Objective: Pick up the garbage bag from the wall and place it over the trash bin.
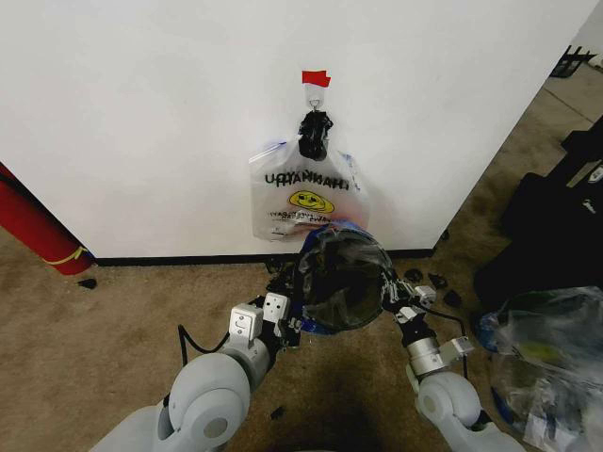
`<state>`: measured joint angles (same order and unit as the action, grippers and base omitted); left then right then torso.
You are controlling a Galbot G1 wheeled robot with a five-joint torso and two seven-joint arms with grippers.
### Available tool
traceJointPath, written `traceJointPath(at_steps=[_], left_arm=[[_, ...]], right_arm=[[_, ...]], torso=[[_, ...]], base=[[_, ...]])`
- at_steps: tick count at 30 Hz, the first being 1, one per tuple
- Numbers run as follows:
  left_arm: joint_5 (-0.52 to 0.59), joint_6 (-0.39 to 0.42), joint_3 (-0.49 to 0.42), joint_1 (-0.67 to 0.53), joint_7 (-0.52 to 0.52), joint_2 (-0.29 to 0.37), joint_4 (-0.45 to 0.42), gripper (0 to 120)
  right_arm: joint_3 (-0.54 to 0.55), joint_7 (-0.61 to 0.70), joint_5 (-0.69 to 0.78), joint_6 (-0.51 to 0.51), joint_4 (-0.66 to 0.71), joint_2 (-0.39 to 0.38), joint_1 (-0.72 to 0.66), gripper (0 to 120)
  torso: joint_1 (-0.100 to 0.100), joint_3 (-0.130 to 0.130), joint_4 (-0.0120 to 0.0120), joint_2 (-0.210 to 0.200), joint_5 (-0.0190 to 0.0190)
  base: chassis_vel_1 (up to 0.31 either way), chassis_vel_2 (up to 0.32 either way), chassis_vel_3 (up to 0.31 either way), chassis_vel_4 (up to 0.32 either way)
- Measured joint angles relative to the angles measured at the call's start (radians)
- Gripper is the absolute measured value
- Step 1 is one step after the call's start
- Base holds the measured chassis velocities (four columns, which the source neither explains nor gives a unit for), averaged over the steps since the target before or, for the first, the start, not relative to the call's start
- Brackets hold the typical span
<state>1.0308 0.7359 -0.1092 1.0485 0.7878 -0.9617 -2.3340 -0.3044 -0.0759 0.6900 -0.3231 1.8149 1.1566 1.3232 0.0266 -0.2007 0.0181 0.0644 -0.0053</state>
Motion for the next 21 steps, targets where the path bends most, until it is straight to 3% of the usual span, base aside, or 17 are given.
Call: traceJointPath(at_steps=[5, 12, 21], left_arm=[[-0.086, 0.0, 0.013, 0.028, -0.028, 0.013, 0.037, 0], [-0.218, -0.004, 0.014, 0.058, -0.09, 0.01, 0.134, 0], [-0.258, -0.053, 0.018, 0.058, -0.123, -0.009, 0.148, 0]], right_arm=[[-0.004, 0.05, 0.032, 0.042, 0.027, -0.009, 0.018, 1], [-0.005, 0.14, 0.21, 0.154, 0.143, -0.019, 0.062, 1], [-0.007, 0.176, 0.219, 0.205, 0.176, -0.02, 0.088, 1]], torso=[[0.0, 0.0, 0.0001, 0.0, 0.0], [0.0, 0.0, 0.0001, 0.0, -0.0001], [0.0, 0.0, 0.0001, 0.0, -0.0001]], base=[[0.0, 0.0, 0.0, 0.0], [0.0, 0.0, 0.0, 0.0], [0.0, 0.0, 0.0, 0.0]])
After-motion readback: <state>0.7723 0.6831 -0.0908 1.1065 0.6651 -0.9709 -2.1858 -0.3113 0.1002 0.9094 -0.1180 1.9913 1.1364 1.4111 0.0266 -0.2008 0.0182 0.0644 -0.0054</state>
